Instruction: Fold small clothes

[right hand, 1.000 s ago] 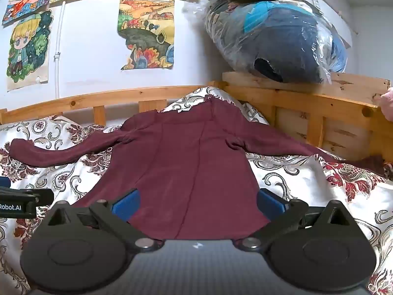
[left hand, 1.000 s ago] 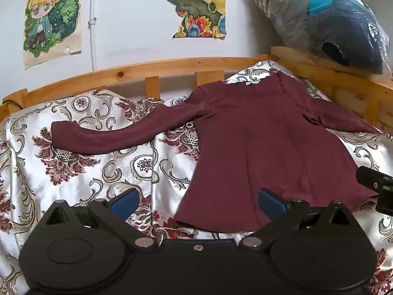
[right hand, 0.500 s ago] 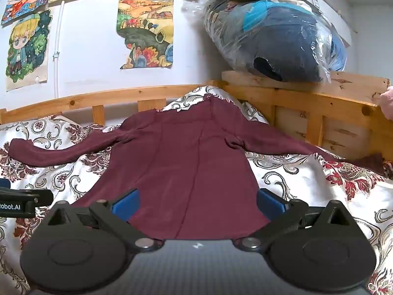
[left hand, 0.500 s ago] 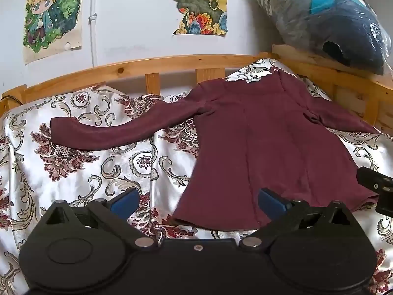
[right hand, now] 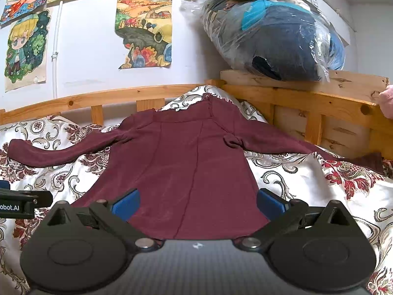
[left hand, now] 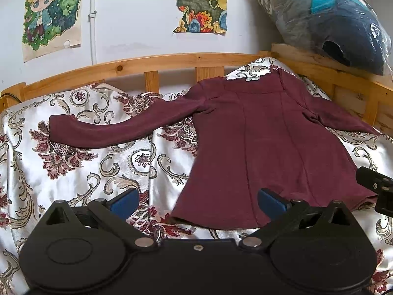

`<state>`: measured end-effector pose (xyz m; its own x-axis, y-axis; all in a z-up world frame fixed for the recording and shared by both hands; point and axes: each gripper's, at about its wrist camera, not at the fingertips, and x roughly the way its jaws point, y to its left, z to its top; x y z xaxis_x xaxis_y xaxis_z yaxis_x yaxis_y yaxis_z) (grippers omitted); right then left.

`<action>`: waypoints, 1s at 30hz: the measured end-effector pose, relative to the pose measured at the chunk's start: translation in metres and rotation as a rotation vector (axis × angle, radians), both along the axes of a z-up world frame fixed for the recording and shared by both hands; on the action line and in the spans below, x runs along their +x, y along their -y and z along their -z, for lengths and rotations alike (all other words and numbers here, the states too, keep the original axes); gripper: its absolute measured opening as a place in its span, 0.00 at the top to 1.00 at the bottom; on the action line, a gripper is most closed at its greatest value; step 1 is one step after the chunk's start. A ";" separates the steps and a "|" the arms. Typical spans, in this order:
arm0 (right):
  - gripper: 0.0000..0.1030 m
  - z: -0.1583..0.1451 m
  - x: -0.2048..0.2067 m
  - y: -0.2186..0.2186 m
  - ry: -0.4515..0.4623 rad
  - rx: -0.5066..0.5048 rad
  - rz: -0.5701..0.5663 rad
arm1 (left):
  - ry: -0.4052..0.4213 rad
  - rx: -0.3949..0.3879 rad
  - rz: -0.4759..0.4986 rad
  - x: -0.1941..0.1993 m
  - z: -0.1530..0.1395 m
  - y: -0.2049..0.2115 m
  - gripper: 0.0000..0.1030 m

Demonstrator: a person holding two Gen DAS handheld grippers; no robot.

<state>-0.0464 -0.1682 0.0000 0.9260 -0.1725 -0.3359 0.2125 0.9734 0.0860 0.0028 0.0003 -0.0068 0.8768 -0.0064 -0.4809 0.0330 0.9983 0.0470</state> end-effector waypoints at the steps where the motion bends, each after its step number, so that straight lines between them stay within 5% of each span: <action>1: 0.00 0.000 0.000 0.000 0.000 0.000 0.000 | 0.000 0.001 -0.001 0.000 0.000 0.000 0.01; 30: 0.00 0.001 0.000 0.001 0.000 0.003 0.004 | -0.004 -0.008 -0.004 0.000 0.004 0.001 0.01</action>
<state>-0.0467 -0.1690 -0.0011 0.9253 -0.1751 -0.3365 0.2163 0.9723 0.0886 0.0028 -0.0006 -0.0104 0.8748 -0.0068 -0.4844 0.0291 0.9988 0.0386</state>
